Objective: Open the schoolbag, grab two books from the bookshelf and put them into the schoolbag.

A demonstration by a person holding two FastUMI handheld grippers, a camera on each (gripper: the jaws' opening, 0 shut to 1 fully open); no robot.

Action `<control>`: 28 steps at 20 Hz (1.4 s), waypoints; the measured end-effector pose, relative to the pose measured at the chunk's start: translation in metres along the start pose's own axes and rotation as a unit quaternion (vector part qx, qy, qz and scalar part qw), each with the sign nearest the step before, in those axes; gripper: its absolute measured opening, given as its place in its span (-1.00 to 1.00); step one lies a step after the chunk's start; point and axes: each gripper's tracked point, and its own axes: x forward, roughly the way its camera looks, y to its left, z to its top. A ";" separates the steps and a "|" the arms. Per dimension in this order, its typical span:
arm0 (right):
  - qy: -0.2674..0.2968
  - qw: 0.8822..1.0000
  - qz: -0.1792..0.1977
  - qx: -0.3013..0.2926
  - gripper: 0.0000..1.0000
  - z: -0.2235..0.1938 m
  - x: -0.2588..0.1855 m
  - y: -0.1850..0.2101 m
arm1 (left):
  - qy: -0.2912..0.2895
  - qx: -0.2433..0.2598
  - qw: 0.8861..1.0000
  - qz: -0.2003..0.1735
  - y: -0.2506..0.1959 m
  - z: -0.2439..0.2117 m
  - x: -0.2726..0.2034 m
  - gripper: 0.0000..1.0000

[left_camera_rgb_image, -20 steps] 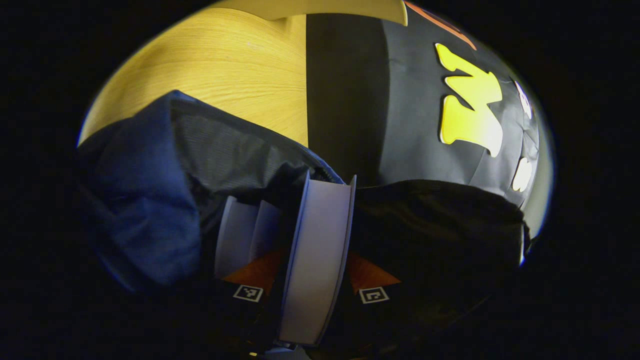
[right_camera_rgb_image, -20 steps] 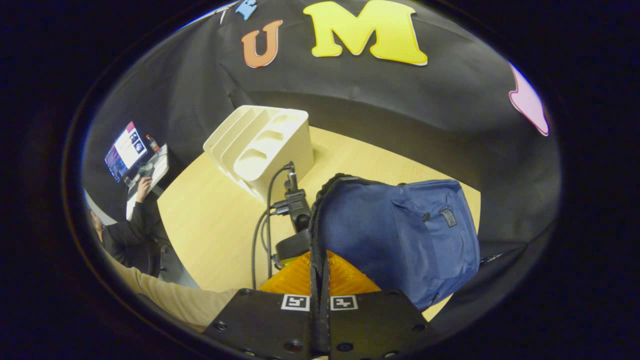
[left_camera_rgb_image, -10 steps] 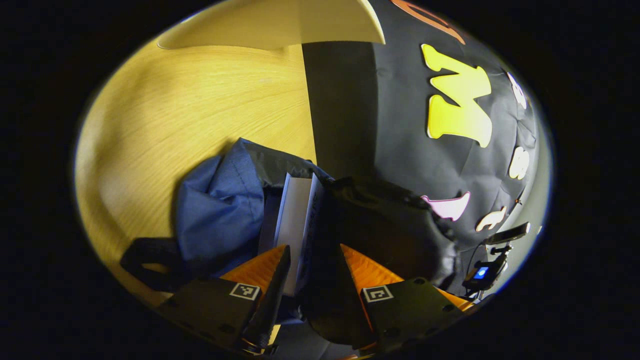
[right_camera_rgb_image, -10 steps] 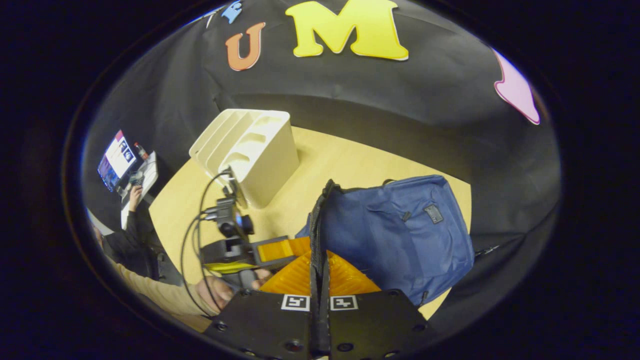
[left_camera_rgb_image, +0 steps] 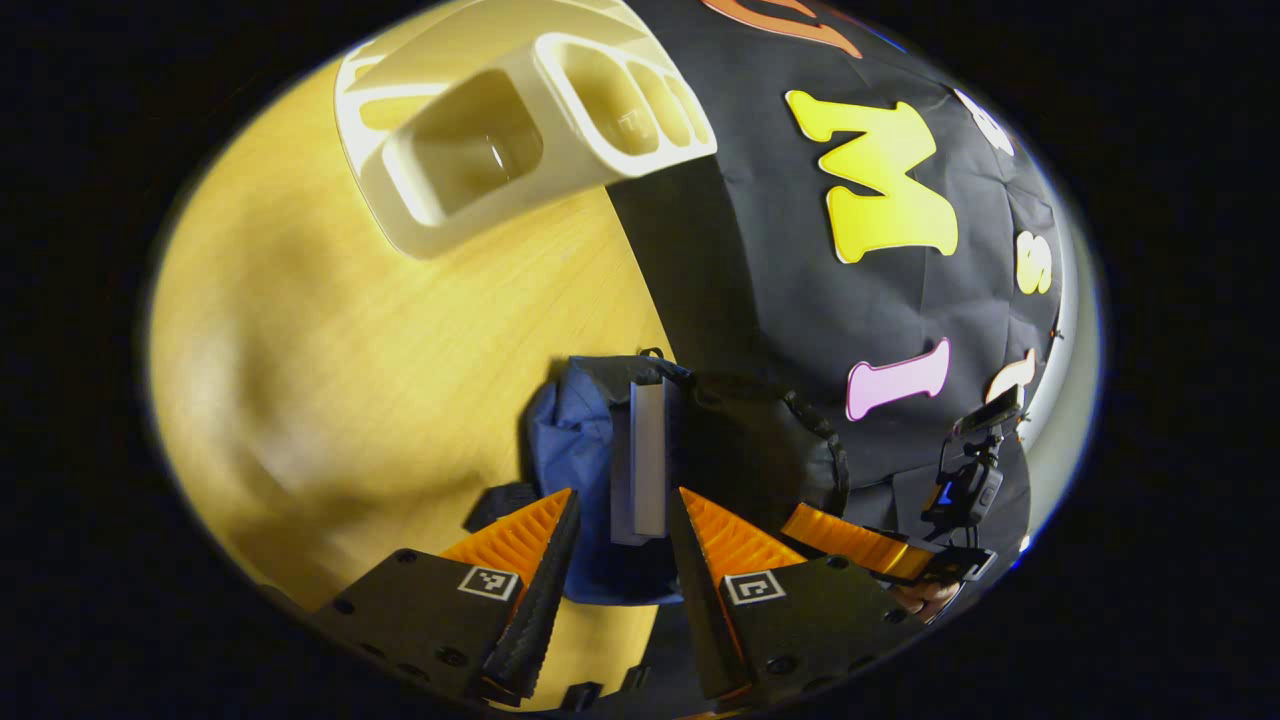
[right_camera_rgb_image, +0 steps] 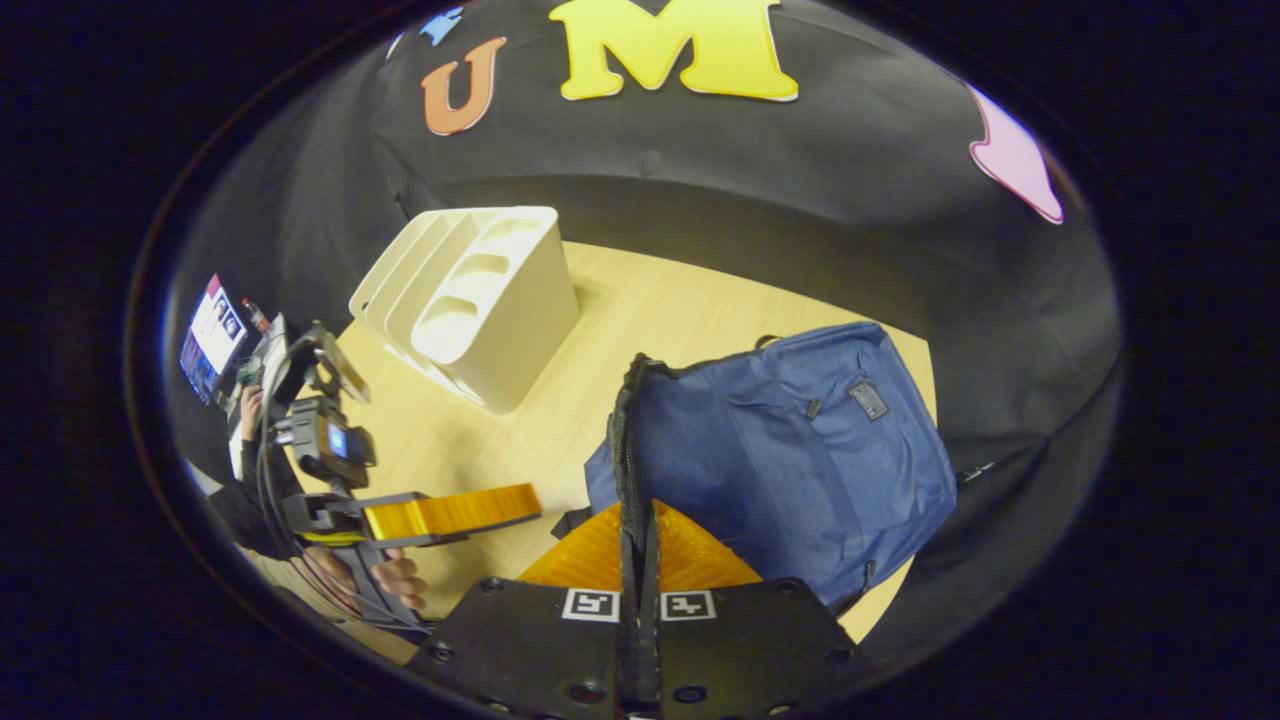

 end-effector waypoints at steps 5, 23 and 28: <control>0.007 0.999 -0.028 0.026 -0.99 -0.012 0.010 0.010 | -0.037 0.081 0.995 0.041 0.006 0.050 -0.064 0.21; -0.011 0.992 -0.114 0.056 -0.99 -0.035 0.006 0.012 | -0.205 0.437 0.855 0.189 -0.029 0.259 -0.183 0.12; -0.026 0.988 -0.139 0.056 -0.99 -0.036 0.004 0.014 | -0.213 0.511 0.803 0.221 -0.054 0.276 -0.199 0.10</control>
